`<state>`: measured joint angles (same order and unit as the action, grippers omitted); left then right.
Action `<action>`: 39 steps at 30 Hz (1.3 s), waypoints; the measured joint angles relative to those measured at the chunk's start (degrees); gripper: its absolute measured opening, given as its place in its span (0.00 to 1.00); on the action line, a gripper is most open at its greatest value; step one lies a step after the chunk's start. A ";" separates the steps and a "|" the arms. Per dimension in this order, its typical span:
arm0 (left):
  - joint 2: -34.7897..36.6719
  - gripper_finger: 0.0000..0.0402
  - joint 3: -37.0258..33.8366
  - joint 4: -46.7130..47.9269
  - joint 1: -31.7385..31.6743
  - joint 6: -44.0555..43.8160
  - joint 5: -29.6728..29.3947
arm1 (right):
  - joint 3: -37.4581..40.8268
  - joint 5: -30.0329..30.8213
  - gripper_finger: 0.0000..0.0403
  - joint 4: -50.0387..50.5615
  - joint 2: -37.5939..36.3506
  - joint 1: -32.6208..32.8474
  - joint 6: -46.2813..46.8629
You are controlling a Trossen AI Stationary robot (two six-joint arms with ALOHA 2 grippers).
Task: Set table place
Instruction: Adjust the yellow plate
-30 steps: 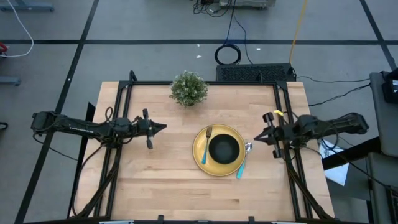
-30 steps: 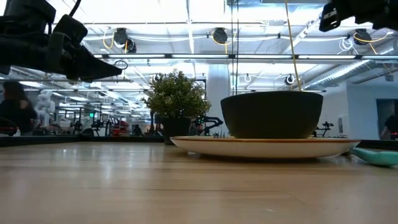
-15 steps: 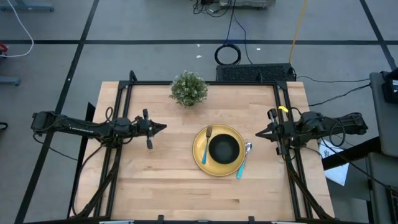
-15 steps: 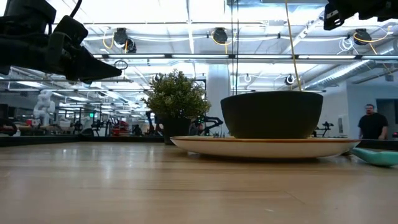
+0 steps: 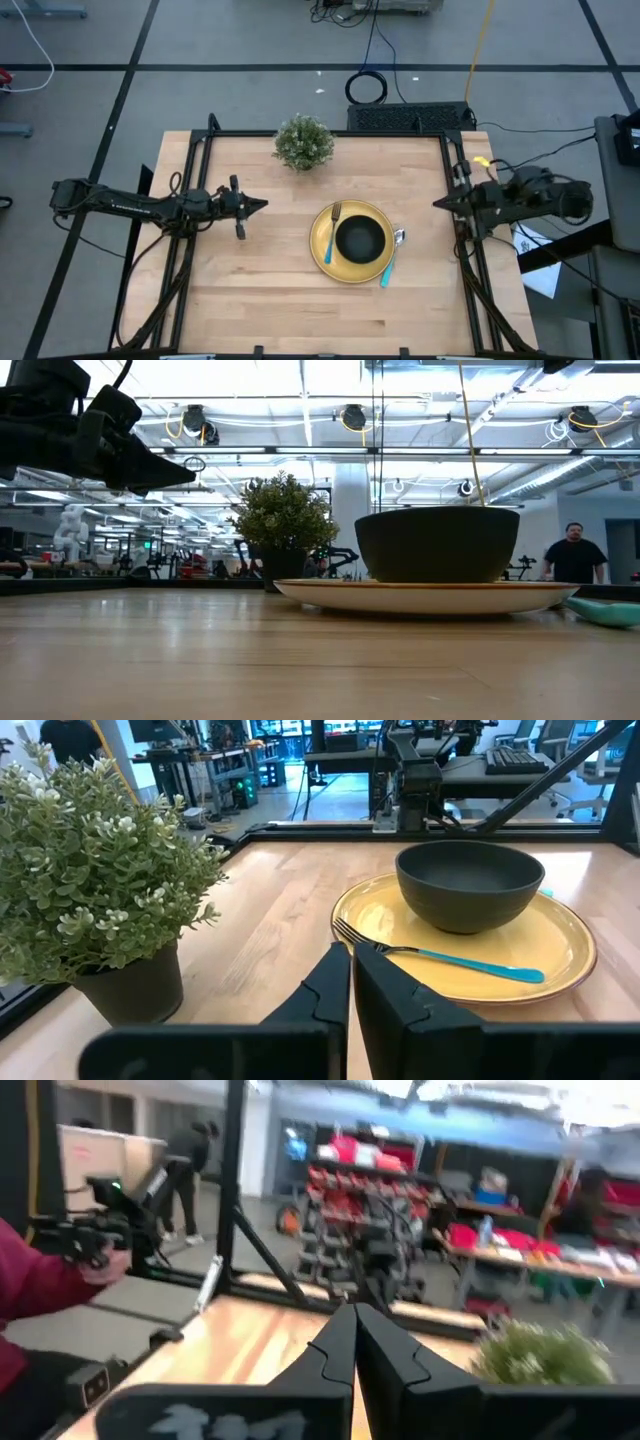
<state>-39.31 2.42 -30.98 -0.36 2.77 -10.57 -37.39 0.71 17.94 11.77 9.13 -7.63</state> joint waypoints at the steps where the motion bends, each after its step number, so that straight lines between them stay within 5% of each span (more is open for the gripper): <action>1: 0.00 0.06 0.00 0.00 0.00 -0.04 0.01 | -1.45 1.20 0.00 2.36 0.00 0.00 0.42; 10: 0.00 0.06 0.02 0.00 0.00 -0.27 0.00 | -6.58 5.49 0.00 21.75 3.16 -0.02 13.91; 16: 0.00 0.06 0.02 0.49 0.00 -0.31 0.00 | -5.67 4.93 0.00 34.47 11.52 -0.02 21.38; 28: 0.00 0.06 0.02 0.85 0.00 -0.31 -0.04 | -4.98 -6.90 0.00 31.06 30.64 2.49 20.46; 39: 0.00 0.06 0.02 0.85 0.01 -1.42 -0.04 | -4.45 -8.36 0.00 18.50 39.96 9.69 37.07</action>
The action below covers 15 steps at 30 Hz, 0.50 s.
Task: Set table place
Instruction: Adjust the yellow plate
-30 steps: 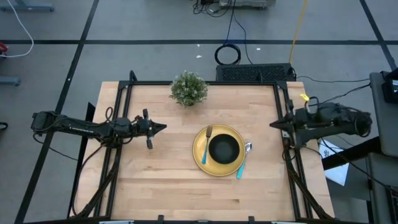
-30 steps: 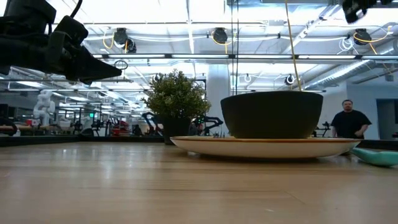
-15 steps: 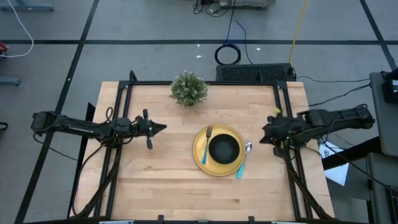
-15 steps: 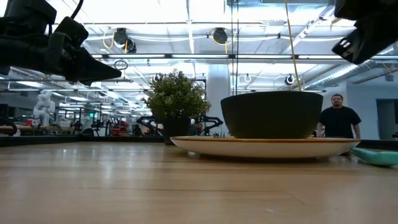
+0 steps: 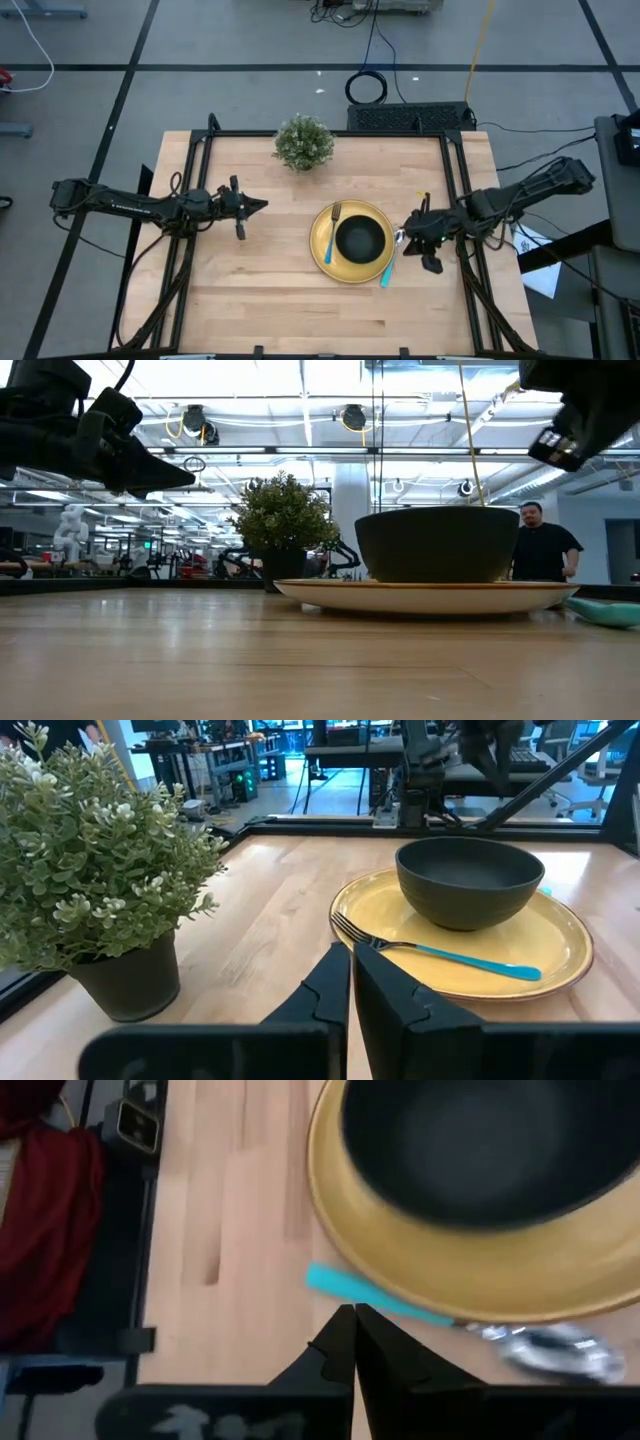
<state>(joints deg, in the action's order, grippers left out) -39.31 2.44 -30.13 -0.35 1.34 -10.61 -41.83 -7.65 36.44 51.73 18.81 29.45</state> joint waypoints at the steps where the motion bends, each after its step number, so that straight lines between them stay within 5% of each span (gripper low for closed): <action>1: 0.00 0.06 0.00 0.01 -0.01 -0.02 0.00 | 0.49 -0.17 0.00 -0.61 0.81 0.96 1.20; 8: 0.00 0.06 0.00 0.02 0.00 -0.16 0.00 | 4.97 0.16 0.00 -5.58 7.27 4.15 10.35; 15: 0.00 0.06 0.00 -0.04 -0.01 -0.15 0.00 | 5.56 0.48 0.00 -6.88 8.62 4.23 8.49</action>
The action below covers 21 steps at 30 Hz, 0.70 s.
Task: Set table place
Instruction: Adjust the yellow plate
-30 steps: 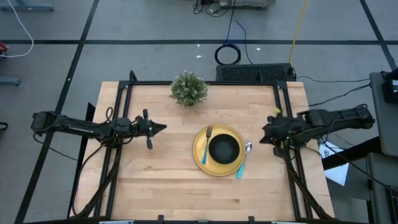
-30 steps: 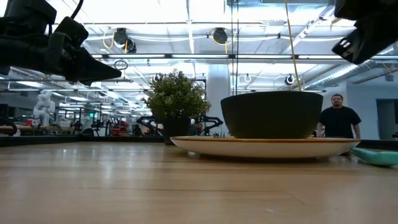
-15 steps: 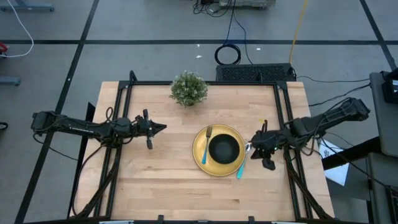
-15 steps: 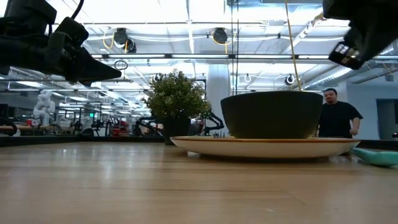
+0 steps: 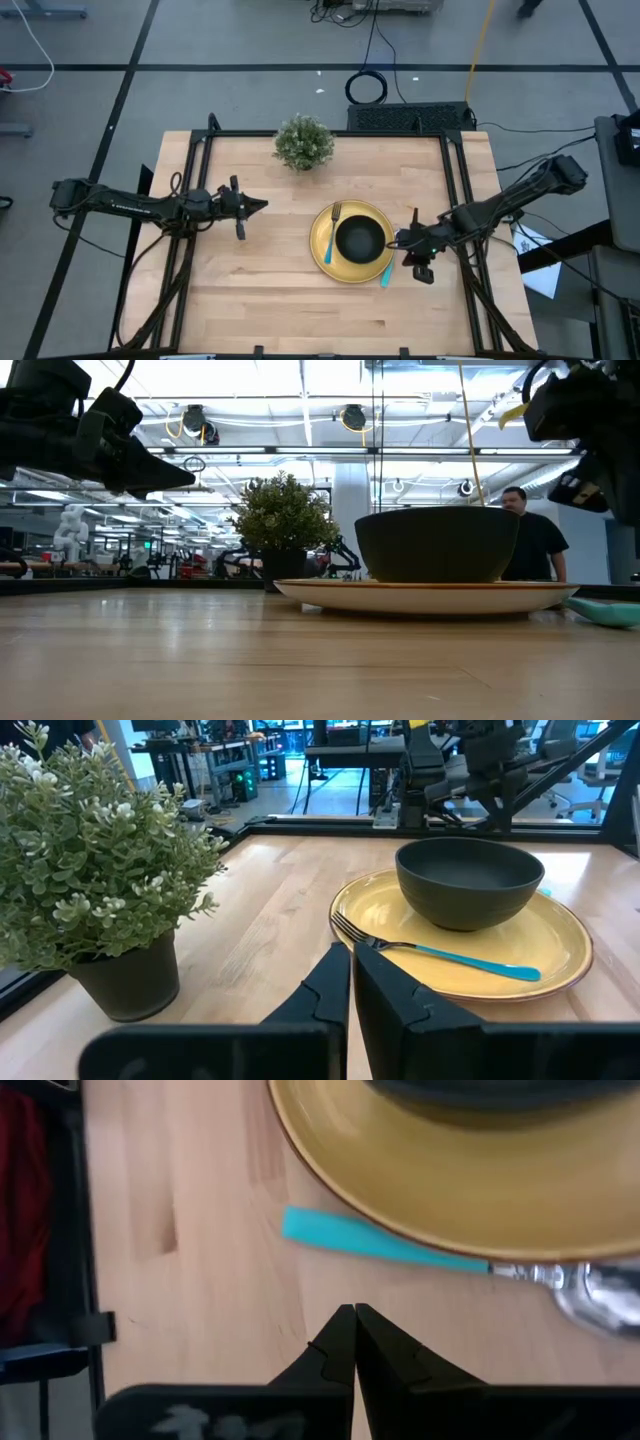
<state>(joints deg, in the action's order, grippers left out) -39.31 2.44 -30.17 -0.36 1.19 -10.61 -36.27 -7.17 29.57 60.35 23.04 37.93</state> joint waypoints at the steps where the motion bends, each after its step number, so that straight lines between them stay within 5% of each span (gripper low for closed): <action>1: 0.00 0.06 0.00 0.00 0.01 0.00 0.00 | 0.00 0.30 0.00 -0.37 -0.32 -0.04 -0.48; 9: 0.00 0.06 0.00 -0.05 0.00 0.01 0.00 | 0.00 2.09 0.00 -3.16 -1.11 -0.06 -3.98; 21: 0.00 0.06 0.00 0.07 0.01 1.53 0.00 | 0.00 22.31 0.00 14.32 -5.71 -6.28 -1.88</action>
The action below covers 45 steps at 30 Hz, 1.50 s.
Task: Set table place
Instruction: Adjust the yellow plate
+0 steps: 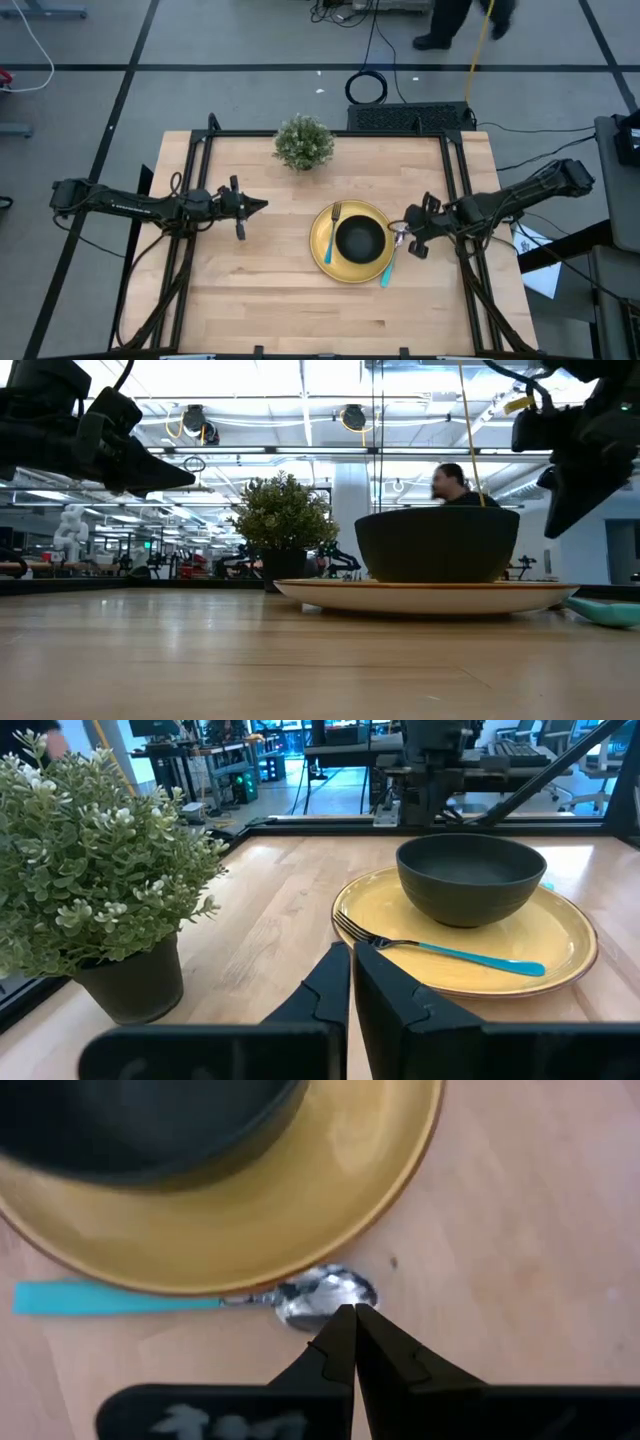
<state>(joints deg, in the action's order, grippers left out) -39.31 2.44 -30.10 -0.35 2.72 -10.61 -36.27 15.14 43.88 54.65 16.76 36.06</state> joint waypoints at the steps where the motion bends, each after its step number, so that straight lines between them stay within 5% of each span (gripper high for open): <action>1: 0.00 0.06 0.00 0.02 0.00 0.00 0.00 | 0.00 -0.02 0.00 -0.36 -0.58 -0.80 -1.08; 12: 0.00 0.06 0.00 0.12 -0.01 0.11 -2.43 | 0.68 -2.16 0.00 -2.77 -5.51 -14.85 -10.20; 19: 0.00 0.06 0.00 0.37 0.02 0.09 -2.47 | 6.53 -16.76 0.00 -12.13 -7.41 -25.81 -15.34; 26: 0.00 0.06 0.00 0.37 0.02 0.07 -2.47 | 8.39 -22.41 0.00 -14.51 -7.75 -33.28 -19.91; 45: 0.00 0.06 0.00 0.32 0.00 0.02 -2.54 | 8.37 -40.86 0.03 -26.05 -4.40 -43.44 -7.00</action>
<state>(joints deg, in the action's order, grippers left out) -39.31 2.44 -29.78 -0.36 2.74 -13.15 -27.90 -25.72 17.83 50.25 -26.68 29.06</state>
